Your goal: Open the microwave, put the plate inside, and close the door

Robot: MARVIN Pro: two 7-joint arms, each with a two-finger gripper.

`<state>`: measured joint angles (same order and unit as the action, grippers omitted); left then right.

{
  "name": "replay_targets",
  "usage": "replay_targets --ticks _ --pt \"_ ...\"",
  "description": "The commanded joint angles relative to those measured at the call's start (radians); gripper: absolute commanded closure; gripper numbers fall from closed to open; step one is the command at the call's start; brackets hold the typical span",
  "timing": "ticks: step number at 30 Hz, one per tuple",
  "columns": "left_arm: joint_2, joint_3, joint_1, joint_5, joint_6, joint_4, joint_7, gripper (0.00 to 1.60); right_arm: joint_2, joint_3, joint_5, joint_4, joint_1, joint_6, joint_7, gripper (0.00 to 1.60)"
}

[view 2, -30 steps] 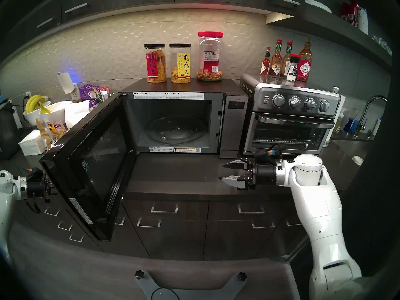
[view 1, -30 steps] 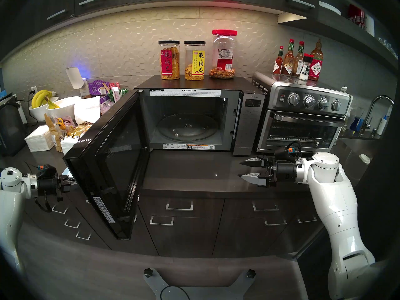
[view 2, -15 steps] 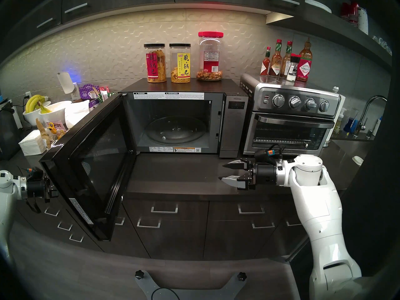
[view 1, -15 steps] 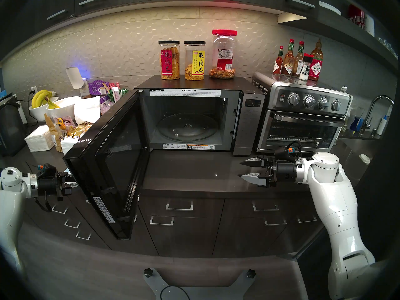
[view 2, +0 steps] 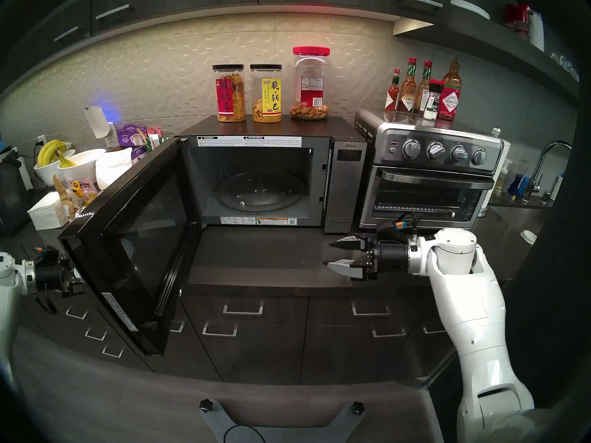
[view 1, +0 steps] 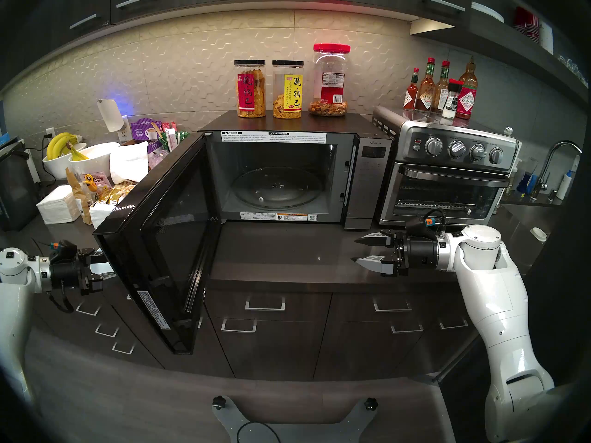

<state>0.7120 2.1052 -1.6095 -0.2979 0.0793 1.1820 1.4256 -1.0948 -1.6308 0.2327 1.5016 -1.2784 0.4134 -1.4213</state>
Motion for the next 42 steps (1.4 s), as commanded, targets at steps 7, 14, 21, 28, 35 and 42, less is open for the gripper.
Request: replay_targets --ticks 7,14,21,28,35,42 --pt "0.019 0.071 -0.040 -0.037 0.003 0.012 0.044 0.00 0.003 -0.002 0.008 0.009 0.015 0.001 -0.012 0.00" --pt "0.005 0.057 -0.029 -0.018 -0.002 -0.015 0.047 0.00 0.003 -0.002 0.008 0.009 0.015 0.001 -0.012 0.00" --pt "-0.016 0.024 0.007 0.005 -0.020 -0.062 0.044 0.00 0.002 -0.002 0.008 0.009 0.015 0.001 -0.012 0.00" --pt "-0.029 -0.011 0.049 0.026 -0.036 -0.104 0.040 0.00 0.002 -0.002 0.008 0.009 0.015 0.001 -0.011 0.00" --pt "-0.036 -0.035 0.086 0.042 -0.050 -0.139 0.028 0.00 0.002 -0.002 0.008 0.010 0.014 0.001 -0.011 0.00" --pt "-0.045 -0.052 0.110 0.047 -0.064 -0.170 0.030 0.01 0.002 -0.002 0.008 0.010 0.015 0.001 -0.011 0.00"
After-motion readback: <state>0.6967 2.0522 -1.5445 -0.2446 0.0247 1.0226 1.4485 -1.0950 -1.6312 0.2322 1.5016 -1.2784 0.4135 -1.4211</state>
